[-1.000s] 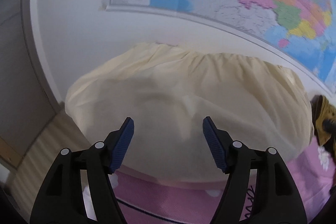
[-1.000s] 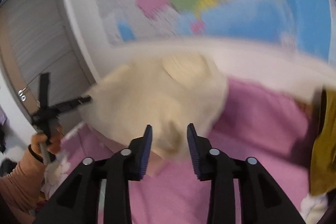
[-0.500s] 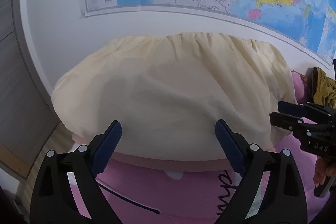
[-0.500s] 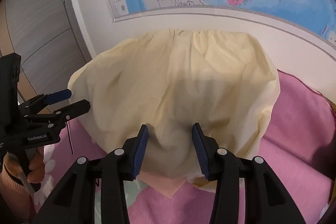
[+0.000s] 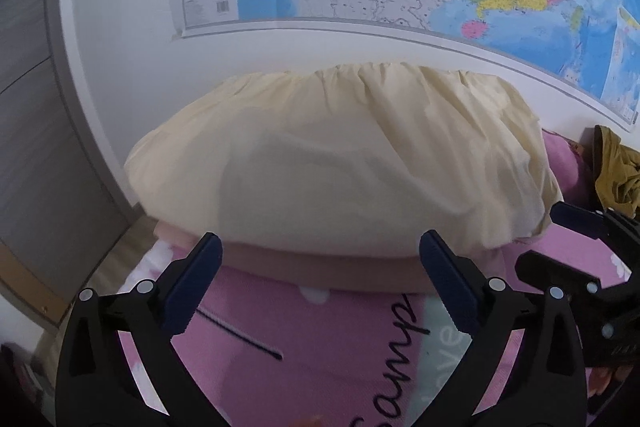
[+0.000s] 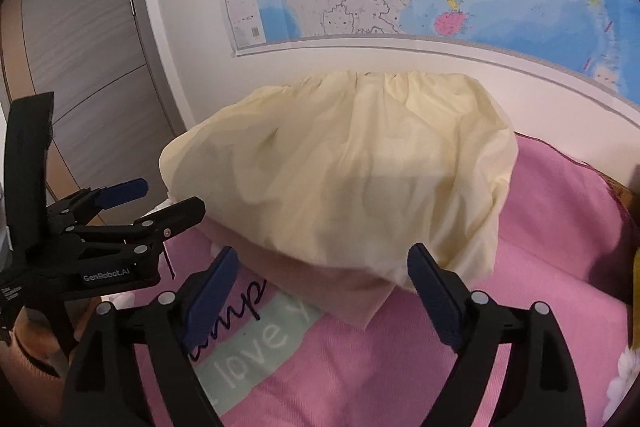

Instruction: Fold large clothes

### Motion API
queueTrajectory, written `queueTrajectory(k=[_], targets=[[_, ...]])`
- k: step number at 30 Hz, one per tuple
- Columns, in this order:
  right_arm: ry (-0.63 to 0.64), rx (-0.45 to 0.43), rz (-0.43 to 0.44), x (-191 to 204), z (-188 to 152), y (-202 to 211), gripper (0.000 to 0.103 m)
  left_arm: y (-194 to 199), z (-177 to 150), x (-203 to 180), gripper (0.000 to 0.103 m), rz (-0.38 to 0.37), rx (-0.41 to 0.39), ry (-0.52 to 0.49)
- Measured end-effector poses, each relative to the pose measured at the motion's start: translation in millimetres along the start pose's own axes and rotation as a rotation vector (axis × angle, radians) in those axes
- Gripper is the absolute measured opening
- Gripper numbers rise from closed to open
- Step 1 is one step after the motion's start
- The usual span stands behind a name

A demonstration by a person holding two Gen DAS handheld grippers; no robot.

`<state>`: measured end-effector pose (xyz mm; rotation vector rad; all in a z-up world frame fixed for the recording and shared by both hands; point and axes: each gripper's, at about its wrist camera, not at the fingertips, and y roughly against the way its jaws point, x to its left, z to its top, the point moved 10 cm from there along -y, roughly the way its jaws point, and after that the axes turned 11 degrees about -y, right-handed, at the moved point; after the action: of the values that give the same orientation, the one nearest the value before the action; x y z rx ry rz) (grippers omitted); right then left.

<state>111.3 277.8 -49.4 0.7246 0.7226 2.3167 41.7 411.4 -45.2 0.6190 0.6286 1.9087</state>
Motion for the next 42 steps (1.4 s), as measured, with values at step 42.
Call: queueTrajectory(k=[42], targets=[[0.021,-0.070,-0.042,19,-55,65,0.097,79,-51,-15,0.098,0.128,0.008,0.068]])
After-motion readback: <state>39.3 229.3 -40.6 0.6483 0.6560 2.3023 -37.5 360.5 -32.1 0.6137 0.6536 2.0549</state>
